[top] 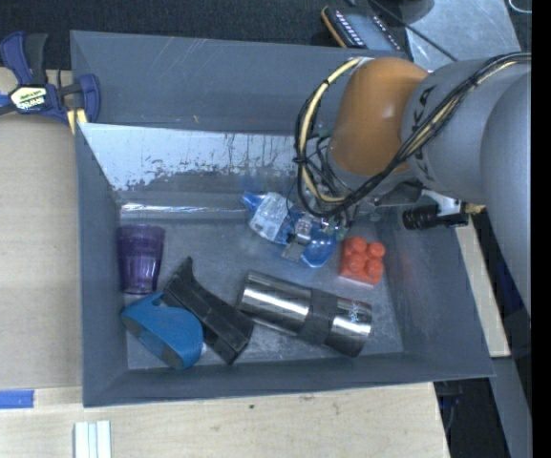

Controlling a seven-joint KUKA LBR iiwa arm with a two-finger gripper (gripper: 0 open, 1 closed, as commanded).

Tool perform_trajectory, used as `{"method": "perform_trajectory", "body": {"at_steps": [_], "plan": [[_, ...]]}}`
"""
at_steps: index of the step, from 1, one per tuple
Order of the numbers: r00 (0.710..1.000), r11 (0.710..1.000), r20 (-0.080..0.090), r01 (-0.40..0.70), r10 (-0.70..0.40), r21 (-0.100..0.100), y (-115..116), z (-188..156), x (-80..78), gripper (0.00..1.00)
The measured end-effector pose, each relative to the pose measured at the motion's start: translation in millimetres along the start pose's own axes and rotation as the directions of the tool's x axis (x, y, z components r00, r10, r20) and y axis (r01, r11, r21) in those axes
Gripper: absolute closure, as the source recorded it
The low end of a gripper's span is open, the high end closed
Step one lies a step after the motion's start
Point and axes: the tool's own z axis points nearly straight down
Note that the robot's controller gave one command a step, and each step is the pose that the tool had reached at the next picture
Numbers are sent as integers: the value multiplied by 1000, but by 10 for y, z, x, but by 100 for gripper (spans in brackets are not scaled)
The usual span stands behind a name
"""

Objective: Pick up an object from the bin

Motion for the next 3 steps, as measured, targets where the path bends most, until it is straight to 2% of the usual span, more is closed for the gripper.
{"method": "perform_trajectory", "body": {"at_steps": [1, 2, 3], "plan": [[994, 994, 22, -109, 109, -11, -274, 434, 295, 0], [967, 967, -9, -254, 254, 11, -42, 476, -30, 100], [967, 967, -9, -254, 254, 10, -42, 476, -28, 100]]}}
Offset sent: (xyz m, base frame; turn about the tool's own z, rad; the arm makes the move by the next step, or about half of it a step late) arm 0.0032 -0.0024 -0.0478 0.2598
